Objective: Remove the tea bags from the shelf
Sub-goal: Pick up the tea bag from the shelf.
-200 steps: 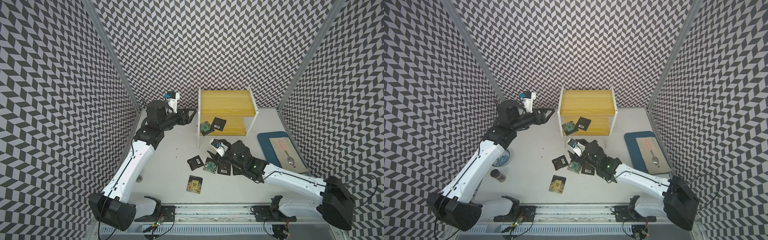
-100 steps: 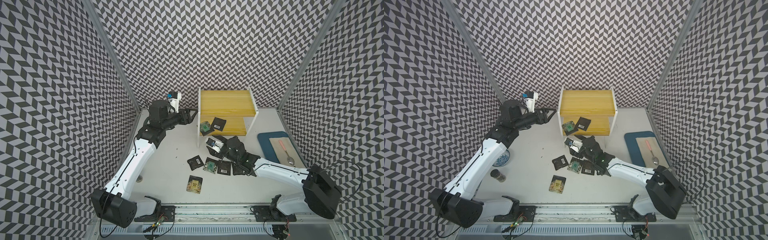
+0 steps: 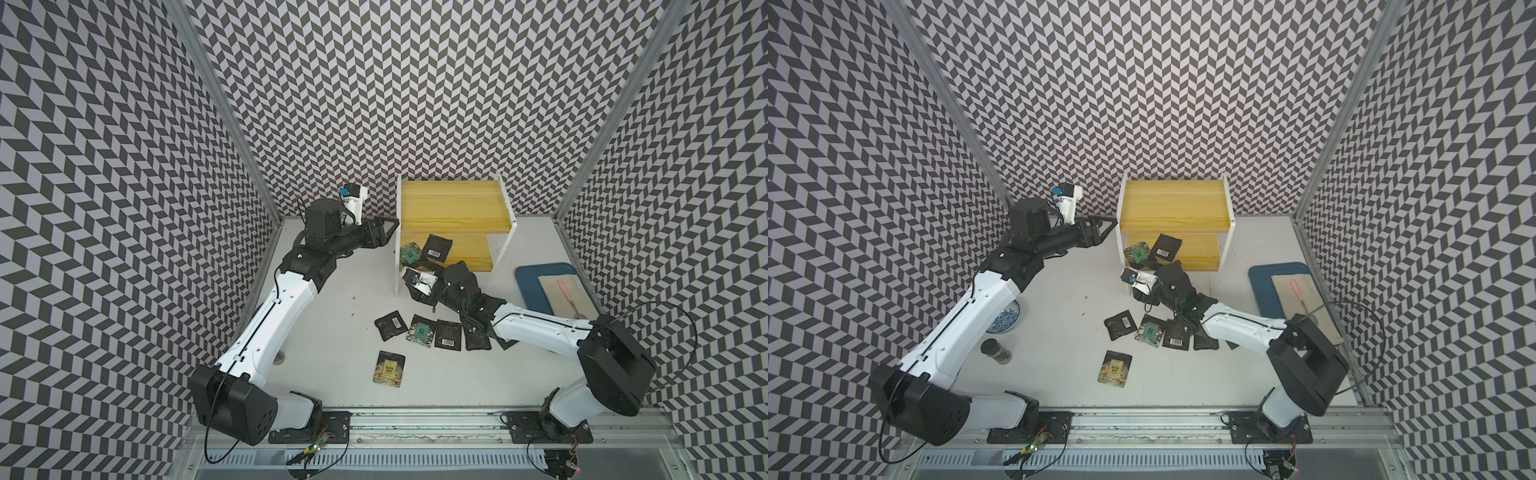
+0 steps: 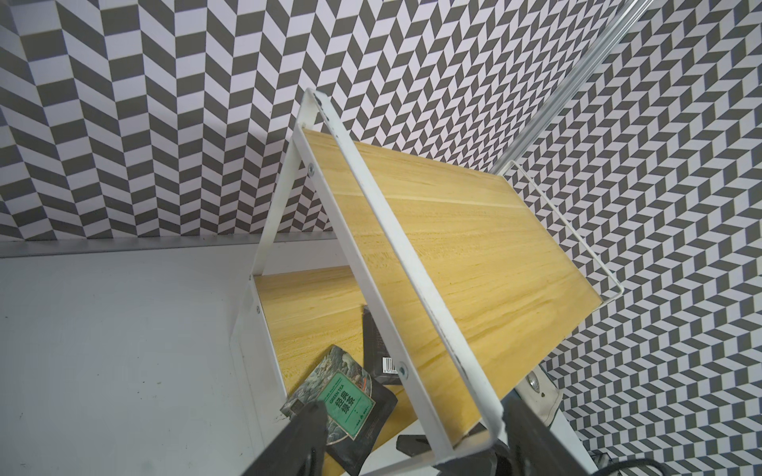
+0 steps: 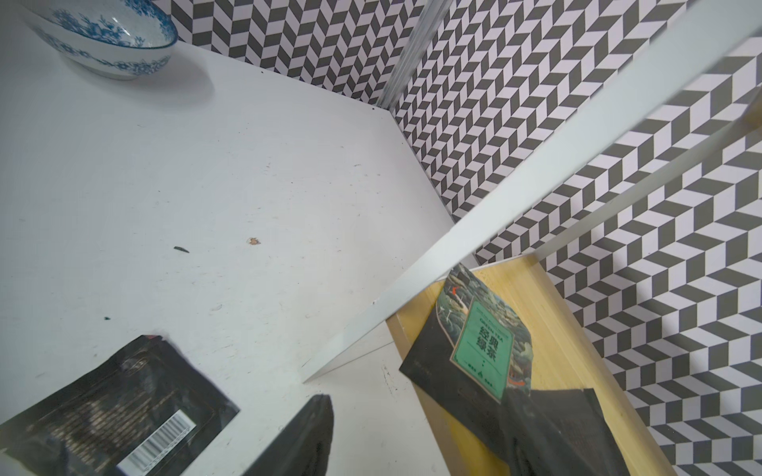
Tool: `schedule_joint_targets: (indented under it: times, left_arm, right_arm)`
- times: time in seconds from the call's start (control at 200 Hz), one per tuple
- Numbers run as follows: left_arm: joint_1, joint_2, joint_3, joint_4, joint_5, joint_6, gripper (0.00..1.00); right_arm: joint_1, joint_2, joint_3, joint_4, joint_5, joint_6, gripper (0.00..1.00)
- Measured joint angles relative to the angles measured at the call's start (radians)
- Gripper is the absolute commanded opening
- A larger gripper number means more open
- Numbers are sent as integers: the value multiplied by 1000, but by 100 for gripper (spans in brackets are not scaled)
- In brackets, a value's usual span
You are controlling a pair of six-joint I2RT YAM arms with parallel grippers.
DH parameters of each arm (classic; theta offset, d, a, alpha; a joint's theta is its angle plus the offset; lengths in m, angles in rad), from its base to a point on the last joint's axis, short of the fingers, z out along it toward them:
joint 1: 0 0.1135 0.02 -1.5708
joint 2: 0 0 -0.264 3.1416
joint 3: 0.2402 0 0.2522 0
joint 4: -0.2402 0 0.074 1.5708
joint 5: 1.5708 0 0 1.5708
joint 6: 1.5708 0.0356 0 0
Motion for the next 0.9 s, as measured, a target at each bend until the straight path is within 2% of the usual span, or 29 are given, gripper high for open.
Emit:
schedule_joint_targets:
  times: [0.376, 0.786, 0.901]
  left_arm:
    - [1, 2, 15, -1, -8, 4, 70]
    - [8, 2, 15, -2, -22, 7, 69]
    - [14, 2, 15, -1, -23, 7, 69]
  right_arm:
    - [-37, 90, 73, -19, -37, -36, 68]
    - [-48, 141, 117, -49, -48, -51, 62]
    - [-48, 141, 114, -53, -47, -50, 58]
